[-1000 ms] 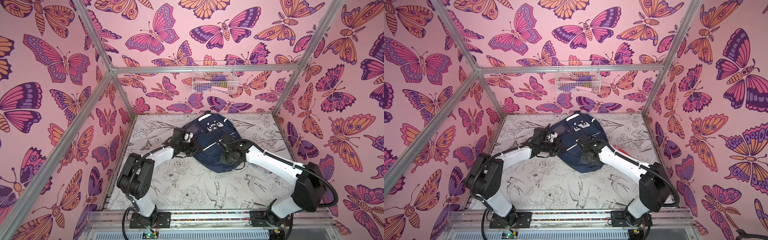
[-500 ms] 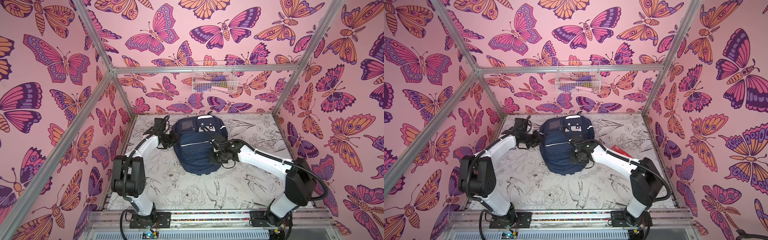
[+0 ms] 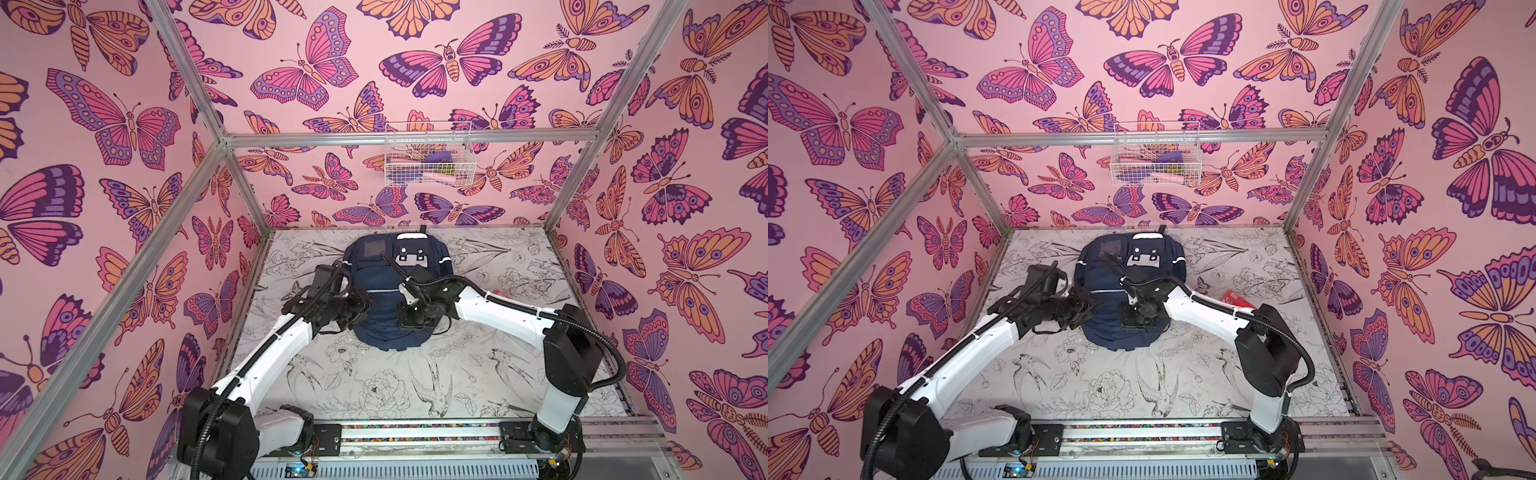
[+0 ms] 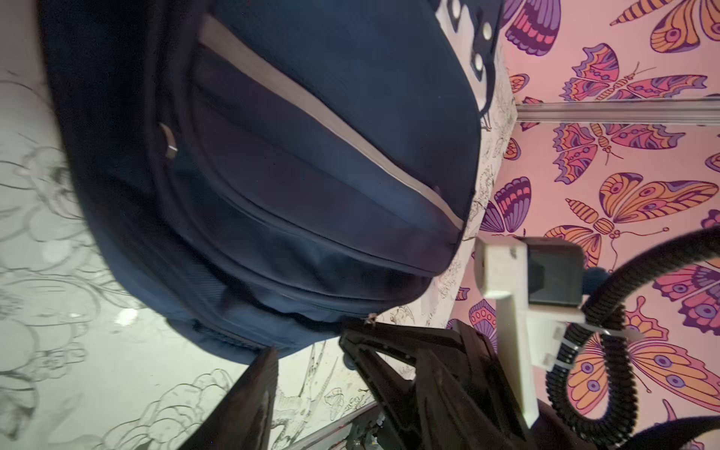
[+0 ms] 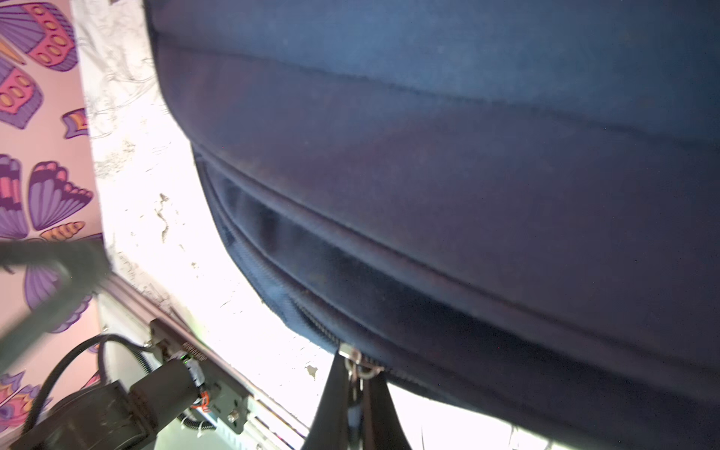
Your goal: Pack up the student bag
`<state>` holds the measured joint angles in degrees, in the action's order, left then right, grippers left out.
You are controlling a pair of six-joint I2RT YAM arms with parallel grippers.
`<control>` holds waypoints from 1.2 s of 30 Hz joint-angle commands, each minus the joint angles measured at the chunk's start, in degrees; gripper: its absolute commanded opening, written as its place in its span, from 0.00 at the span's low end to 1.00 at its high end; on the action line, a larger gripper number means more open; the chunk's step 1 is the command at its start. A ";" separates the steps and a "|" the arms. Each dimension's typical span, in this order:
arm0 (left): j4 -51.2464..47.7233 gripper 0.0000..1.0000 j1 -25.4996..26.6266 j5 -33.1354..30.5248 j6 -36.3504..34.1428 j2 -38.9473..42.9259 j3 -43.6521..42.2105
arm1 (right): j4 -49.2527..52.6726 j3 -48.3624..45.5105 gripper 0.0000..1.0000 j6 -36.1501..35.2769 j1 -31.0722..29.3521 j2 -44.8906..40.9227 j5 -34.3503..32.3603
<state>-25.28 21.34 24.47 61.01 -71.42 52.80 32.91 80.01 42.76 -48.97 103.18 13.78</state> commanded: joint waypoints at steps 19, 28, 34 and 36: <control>11.13 0.39 2.72 -1.64 18.81 -9.58 -1.37 | -3.98 -2.34 0.00 -2.94 -0.11 -7.22 6.83; 9.33 0.00 1.62 -1.78 14.11 -9.22 -1.20 | 3.31 -5.11 0.00 -6.53 2.02 -10.47 -1.19; 4.56 0.00 0.81 -2.92 7.30 -6.81 -1.38 | 6.43 -9.91 0.00 -10.02 9.47 -15.58 -4.07; 2.60 0.00 0.72 -3.36 4.79 -5.78 -1.29 | 6.50 -10.94 0.00 -11.18 12.74 -16.16 -5.42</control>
<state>-16.51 23.53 25.28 71.85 -79.53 50.92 33.50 70.13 34.89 -40.36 90.00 12.91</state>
